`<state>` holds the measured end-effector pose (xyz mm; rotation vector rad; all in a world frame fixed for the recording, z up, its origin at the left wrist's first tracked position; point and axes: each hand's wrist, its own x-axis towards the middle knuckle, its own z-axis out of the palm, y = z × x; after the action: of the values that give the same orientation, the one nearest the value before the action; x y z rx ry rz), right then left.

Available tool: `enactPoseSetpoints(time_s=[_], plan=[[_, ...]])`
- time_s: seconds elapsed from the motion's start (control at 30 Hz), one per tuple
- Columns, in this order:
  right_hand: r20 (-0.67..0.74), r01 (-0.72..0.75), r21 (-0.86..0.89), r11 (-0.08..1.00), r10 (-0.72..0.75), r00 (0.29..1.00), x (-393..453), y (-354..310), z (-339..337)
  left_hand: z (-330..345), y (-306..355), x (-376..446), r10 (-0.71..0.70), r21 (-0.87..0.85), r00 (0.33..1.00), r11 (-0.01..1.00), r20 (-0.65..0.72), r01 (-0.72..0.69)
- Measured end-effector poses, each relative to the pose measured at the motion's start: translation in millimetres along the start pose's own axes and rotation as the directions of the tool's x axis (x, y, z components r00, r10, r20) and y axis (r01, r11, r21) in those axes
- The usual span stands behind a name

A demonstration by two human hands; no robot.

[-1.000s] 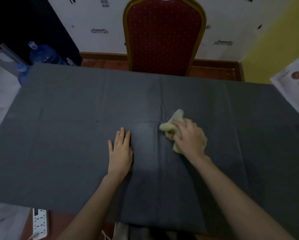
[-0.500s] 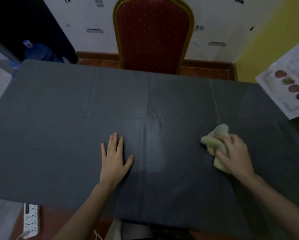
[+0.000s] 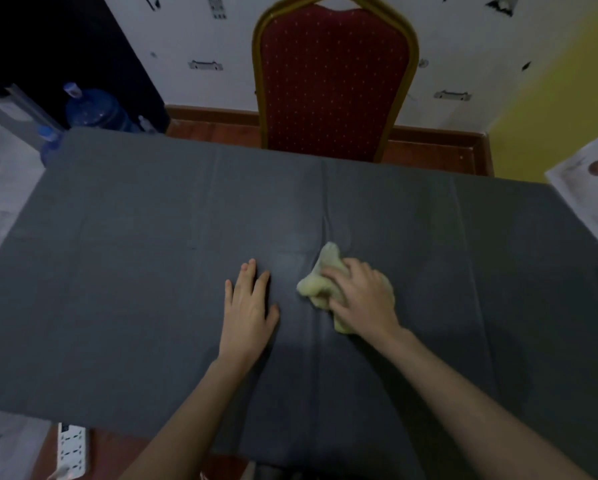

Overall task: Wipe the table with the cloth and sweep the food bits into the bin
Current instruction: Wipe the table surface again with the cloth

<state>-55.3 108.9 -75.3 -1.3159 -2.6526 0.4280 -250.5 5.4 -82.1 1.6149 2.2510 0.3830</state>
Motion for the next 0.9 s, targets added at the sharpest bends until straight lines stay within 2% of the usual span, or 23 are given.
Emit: enactPoseSetpoints(time_s=[0.13, 0.2, 0.27, 0.3, 0.4, 0.53, 0.6, 0.7, 0.77, 0.9], plan=[[0.116, 0.086, -0.005, 0.996, -0.085, 0.99, -52.6, 21.0, -2.6, 2.4, -2.9, 21.2, 0.063, 0.012, 0.998, 0.998, 0.019, -0.064], [0.107, 0.035, -0.027, 0.999, -0.032, 0.994, -80.2, 56.0, -10.3, 7.6, -4.1, 26.8, 0.09, 0.038, 0.996, 0.995, 0.014, -0.091], [0.036, -0.158, -0.054, 0.986, 0.16, 0.987, -101.9, 95.1, -24.7, 15.0, -6.1, 26.7, 0.129, 0.072, 0.992, 0.989, -0.013, -0.128], [-0.012, -0.282, -0.059, 0.958, 0.282, 0.959, -107.0, 112.0, -33.4, 17.8, -7.1, 25.5, 0.143, 0.094, 0.989, 0.986, -0.029, -0.14], [-0.124, -0.592, -0.056, 0.804, 0.583, 0.803, -93.1, 142.0, -49.7, 21.2, -8.1, 24.5, 0.15, 0.122, 0.987, 0.982, -0.055, -0.142], [-0.21, -0.705, -0.008, 0.709, 0.688, 0.694, -36.1, 123.9, -43.0, 20.5, -9.1, 25.0, 0.152, 0.118, 0.988, 0.982, -0.037, -0.147], [-0.213, -0.672, 0.009, 0.74, 0.658, 0.722, -9.7, 96.8, -33.1, 20.1, -10.4, 24.8, 0.15, 0.119, 0.988, 0.982, -0.025, -0.146], [-0.143, -0.474, -0.049, 0.879, 0.463, 0.875, 11.4, 53.0, -18.3, 19.5, -9.8, 25.5, 0.149, 0.141, 0.989, 0.979, -0.015, -0.145], [-0.06, -0.31, -0.049, 0.949, 0.307, 0.95, 6.4, 28.6, -11.2, 19.4, -9.3, 25.8, 0.144, 0.148, 0.989, 0.979, -0.012, -0.141], [0.065, -0.1, -0.013, 0.995, 0.101, 0.993, -50.6, 1.0, -3.6, 20.0, -10.0, 25.9, 0.145, 0.151, 0.989, 0.978, -0.011, -0.142]])
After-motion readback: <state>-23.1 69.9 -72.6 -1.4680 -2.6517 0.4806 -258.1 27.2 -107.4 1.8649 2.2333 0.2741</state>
